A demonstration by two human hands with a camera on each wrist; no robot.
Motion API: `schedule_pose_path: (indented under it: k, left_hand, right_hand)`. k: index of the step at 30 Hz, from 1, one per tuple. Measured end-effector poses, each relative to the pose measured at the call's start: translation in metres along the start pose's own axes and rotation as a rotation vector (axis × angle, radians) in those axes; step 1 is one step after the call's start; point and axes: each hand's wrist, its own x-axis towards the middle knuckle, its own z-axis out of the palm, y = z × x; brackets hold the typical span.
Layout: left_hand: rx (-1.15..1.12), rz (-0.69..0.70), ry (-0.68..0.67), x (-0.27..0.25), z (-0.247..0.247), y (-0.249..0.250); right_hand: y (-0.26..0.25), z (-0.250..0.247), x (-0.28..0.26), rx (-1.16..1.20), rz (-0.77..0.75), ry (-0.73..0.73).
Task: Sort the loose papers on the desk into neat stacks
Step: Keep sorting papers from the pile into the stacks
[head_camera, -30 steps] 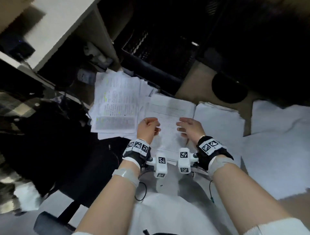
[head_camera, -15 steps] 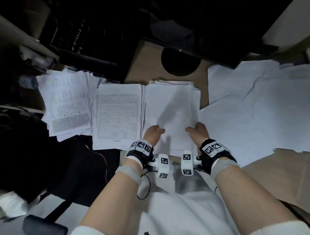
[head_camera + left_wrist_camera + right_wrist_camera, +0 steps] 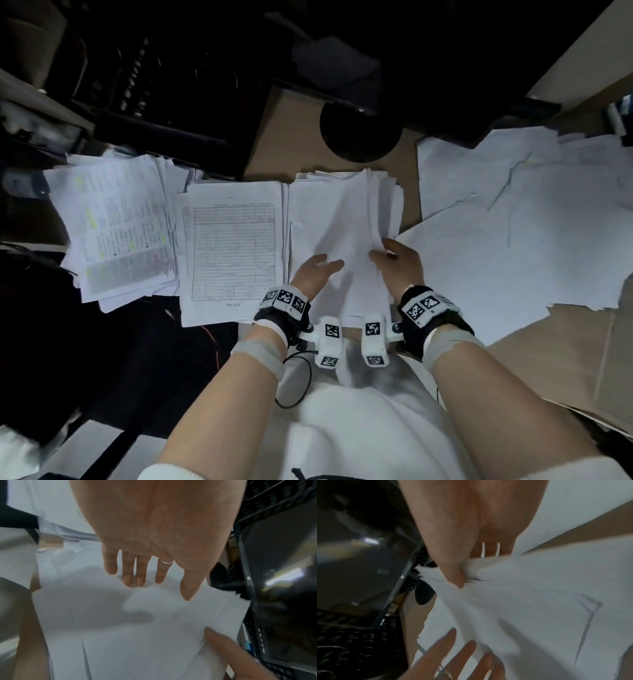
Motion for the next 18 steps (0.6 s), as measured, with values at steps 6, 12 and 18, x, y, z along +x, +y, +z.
schedule_pose_path:
  k: [6,12,18]
  left_hand:
    - [0.016,0.067,-0.054,0.004,0.000,0.021]
    - [0.041,0.074,0.002,0.011,-0.007,0.011]
    - [0.033,0.107,0.119,0.006,-0.001,0.009]
  right_hand:
    - [-0.018,0.011,-0.014,0.029,-0.040,-0.338]
    - [-0.014,0.008,-0.008,-0.025,-0.044,-0.280]
    - [0.009,-0.017,0.009,-0.310,0.015,0.080]
